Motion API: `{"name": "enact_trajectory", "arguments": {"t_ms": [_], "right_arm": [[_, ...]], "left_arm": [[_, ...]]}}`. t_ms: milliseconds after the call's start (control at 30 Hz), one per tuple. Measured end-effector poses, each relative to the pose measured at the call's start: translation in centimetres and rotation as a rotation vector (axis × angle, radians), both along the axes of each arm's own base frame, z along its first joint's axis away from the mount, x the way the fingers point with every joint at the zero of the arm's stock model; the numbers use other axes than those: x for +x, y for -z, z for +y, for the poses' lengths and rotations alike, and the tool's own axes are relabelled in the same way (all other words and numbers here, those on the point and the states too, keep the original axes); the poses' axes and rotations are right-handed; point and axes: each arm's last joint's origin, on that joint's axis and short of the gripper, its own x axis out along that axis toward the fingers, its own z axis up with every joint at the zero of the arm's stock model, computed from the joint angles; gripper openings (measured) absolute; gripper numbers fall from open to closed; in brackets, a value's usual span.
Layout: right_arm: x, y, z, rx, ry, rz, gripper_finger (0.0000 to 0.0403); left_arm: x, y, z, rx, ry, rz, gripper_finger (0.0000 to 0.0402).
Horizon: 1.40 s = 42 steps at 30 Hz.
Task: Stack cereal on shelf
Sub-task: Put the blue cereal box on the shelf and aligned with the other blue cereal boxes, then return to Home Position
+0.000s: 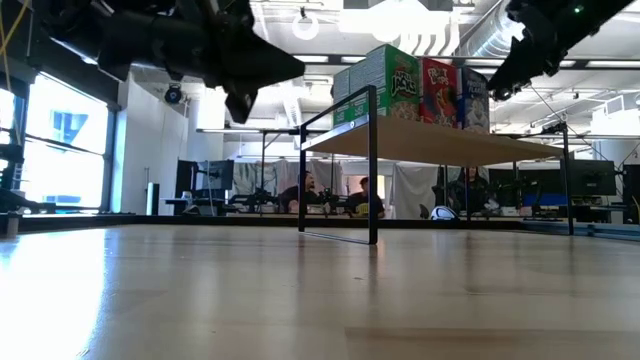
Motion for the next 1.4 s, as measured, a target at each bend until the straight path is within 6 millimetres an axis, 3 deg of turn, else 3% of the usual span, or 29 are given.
{"name": "enact_trajectory", "arguments": {"t_ms": [333,567,733,1133,1400], "right_arm": [[0.1,3.9,2.0,-0.142,-0.237,-0.321,0.0000],[0.7,6.8,3.1,-0.193,-0.369,-0.388,0.0000],[1.2,8.6,3.6,-0.220,-0.442,-0.403,0.0000],[1.1,10.3,4.5,-0.245,-0.623,-0.484,0.0000],[0.0,10.7,4.5,-0.243,-0.631,-0.488,0.0000]], "left_arm": [[-3.1,-0.3,1.1,0.108,0.075,-0.097,0.0000],[-5.9,-1.1,2.8,0.125,0.148,-0.167,0.0000],[-8.5,-0.6,3.6,0.129,0.130,-0.195,0.0000],[-13.3,0.8,4.7,0.150,0.064,-0.298,0.0000],[-15.4,1.6,5.0,0.151,0.013,-0.319,0.0000]]}}
